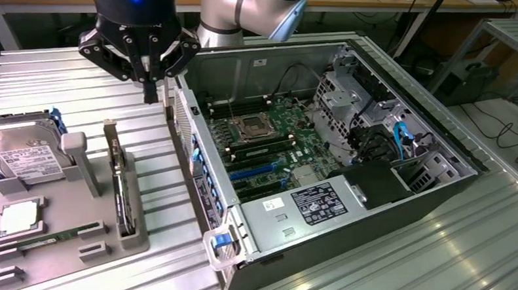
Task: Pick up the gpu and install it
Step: 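Reach for the gpu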
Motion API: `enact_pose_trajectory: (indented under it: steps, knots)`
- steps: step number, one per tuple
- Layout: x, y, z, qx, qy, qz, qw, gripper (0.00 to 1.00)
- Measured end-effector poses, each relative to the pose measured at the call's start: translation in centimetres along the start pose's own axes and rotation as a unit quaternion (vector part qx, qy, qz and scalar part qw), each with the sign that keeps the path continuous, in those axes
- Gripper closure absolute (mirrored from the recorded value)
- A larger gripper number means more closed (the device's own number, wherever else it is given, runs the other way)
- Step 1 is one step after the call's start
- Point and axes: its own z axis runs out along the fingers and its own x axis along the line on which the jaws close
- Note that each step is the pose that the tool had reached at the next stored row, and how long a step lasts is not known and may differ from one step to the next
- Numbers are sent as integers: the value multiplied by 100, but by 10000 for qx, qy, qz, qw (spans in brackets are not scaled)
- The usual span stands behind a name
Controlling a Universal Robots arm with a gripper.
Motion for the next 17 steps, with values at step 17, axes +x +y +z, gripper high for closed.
enact_pose_trajectory:
  steps: [17]
  knots:
    - [290, -92, -11, 0, 0, -1, 10000, 89]
